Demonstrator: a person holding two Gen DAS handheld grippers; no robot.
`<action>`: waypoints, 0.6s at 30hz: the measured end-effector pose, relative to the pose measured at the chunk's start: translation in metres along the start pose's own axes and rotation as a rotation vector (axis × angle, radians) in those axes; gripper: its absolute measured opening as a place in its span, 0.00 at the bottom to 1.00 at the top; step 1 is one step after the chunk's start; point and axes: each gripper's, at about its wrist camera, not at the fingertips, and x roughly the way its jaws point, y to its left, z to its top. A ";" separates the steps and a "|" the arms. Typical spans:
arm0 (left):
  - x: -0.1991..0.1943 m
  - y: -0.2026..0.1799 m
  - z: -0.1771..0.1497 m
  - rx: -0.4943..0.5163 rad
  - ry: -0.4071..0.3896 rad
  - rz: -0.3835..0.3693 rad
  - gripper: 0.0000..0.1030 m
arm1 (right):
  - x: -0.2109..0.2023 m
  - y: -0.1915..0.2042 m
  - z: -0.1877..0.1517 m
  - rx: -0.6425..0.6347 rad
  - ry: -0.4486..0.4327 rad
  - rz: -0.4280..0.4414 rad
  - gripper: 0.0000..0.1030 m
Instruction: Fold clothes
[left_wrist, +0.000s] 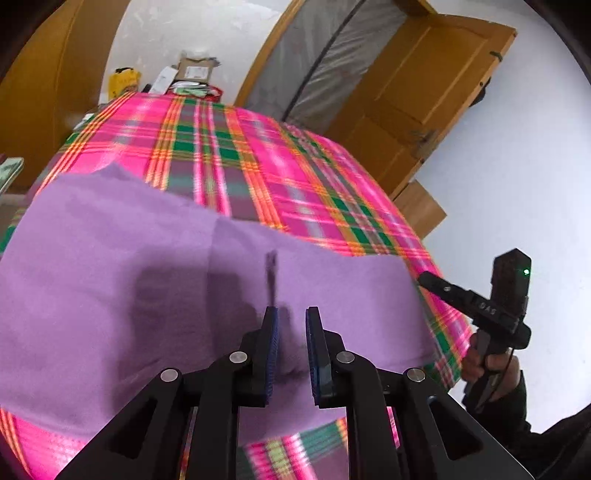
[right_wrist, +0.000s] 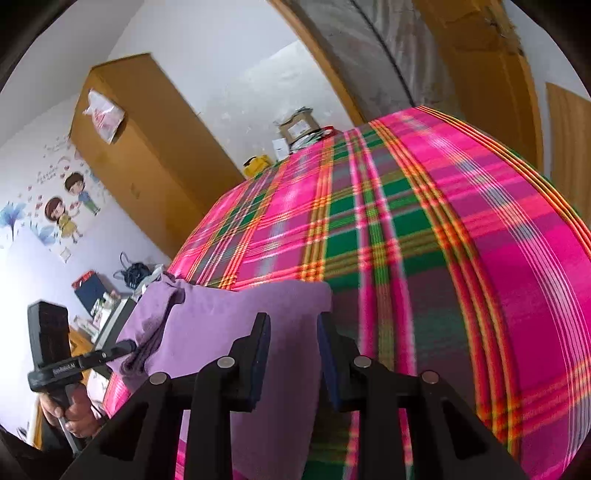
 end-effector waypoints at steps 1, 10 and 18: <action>0.007 -0.005 0.002 0.013 0.006 -0.007 0.15 | 0.006 0.003 0.002 -0.020 0.007 -0.008 0.26; 0.060 -0.017 0.002 0.048 0.106 0.020 0.23 | 0.044 -0.005 0.014 -0.057 0.073 -0.110 0.06; 0.050 -0.012 -0.010 0.037 0.097 -0.001 0.23 | 0.016 0.016 -0.009 -0.164 0.086 -0.059 0.10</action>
